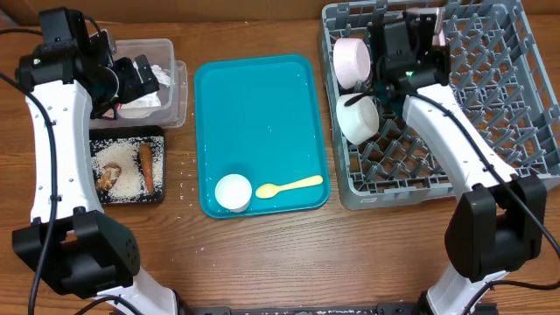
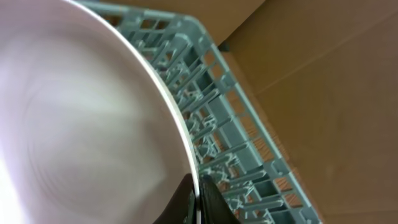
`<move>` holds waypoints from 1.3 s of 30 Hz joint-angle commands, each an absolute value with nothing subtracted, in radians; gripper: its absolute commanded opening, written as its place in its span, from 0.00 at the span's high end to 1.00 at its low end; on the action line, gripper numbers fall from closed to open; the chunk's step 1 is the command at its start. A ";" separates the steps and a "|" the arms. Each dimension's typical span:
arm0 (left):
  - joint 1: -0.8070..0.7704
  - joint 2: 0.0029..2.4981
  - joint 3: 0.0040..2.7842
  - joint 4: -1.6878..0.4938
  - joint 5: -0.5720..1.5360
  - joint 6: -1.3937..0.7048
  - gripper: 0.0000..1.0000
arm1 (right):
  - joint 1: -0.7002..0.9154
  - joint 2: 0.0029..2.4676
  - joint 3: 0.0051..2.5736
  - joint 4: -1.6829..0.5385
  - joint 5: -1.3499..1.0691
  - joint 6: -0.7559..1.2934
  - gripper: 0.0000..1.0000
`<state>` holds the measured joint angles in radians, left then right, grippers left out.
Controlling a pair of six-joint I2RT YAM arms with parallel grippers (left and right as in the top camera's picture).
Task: Sort waste into correct bins and load items into the dishwasher
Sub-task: 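Lift the white plate and stand it upright in the dish rack, then grasp the yellow spoon on the teal tray with the right gripper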
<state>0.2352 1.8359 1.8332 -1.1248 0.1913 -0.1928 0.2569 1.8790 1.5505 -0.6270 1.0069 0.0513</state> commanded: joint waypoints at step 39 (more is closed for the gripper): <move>0.229 1.846 1.821 -1.088 0.207 -0.218 0.00 | 0.748 1.962 1.346 -0.765 -0.160 1.127 0.39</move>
